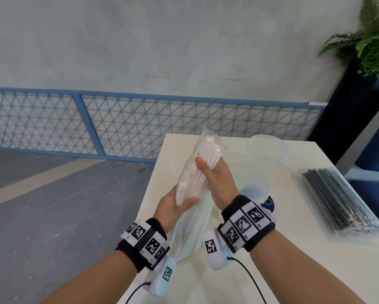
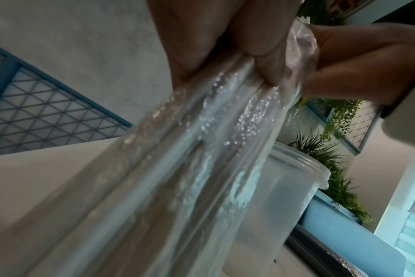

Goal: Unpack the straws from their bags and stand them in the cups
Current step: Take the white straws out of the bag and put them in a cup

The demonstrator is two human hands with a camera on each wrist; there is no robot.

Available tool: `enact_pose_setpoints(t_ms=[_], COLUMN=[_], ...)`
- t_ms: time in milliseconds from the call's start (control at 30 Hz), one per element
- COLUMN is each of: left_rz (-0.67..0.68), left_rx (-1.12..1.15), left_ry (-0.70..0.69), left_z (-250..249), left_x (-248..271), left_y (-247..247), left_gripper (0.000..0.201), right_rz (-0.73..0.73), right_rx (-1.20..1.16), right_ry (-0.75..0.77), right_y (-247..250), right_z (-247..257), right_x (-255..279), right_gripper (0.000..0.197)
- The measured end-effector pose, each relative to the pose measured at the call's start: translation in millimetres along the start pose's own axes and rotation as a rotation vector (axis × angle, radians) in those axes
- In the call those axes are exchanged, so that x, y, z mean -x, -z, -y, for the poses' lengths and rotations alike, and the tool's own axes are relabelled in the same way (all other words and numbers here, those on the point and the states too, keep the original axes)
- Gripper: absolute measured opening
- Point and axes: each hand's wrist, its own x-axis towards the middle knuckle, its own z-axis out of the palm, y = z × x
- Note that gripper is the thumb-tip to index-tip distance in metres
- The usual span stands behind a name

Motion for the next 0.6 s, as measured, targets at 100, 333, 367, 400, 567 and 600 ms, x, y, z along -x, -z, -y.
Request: enact_pose_setpoints(t_ms=[100,333,367,400,567,600], left_rz=[0.013,0.021,0.022,0.024,0.021,0.020], left_rx=[0.009,0.003,-0.005,-0.010,0.003,0.009], left_ry=[-0.005,-0.015,-0.020,-0.021,-0.006,-0.005], left_z=[-3,-3,-3,-2,-3,-4], left_x=[0,2,3,3,4,4], left_y=[-3,-9,-10,-10,-11,-12], left_gripper=[0.036,0.032,0.033,0.034,0.033,0.033], right_rz=[-0.009,-0.033,-0.013,0.012,0.013,0.002], right_rx=[-0.094,-0.116,-0.080,-0.044,-0.059,-0.076], right_ry=[0.048,0.047,0.008,-0.039,-0.090,-0.070], right_y=[4,15,15,15,14,14], right_z=[12,21,17,13,3,6], right_x=[-7,-11,-10,-8,-1,-1], right_gripper=[0.025,0.018,0.027,0.034,0.028,0.023])
